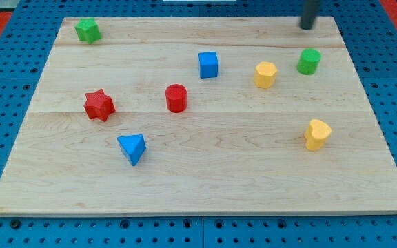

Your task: Push yellow heart up and left

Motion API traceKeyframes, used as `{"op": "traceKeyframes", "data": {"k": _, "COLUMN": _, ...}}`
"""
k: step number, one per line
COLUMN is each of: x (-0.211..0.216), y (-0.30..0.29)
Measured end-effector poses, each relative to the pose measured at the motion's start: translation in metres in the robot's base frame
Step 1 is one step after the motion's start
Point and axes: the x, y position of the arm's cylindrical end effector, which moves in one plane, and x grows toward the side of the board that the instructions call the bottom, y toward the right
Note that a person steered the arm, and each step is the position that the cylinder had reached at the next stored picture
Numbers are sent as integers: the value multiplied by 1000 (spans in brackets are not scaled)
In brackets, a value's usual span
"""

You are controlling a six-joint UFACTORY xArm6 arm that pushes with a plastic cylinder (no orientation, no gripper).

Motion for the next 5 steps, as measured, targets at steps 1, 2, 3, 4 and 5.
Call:
{"op": "traceKeyframes", "data": {"k": 1, "x": 19, "y": 80}}
{"op": "traceKeyframes", "data": {"k": 2, "x": 110, "y": 87}}
{"op": "traceKeyframes", "data": {"k": 3, "x": 191, "y": 84}}
{"op": "traceKeyframes", "data": {"k": 4, "x": 286, "y": 52}}
{"op": "traceKeyframes", "data": {"k": 5, "x": 315, "y": -16}}
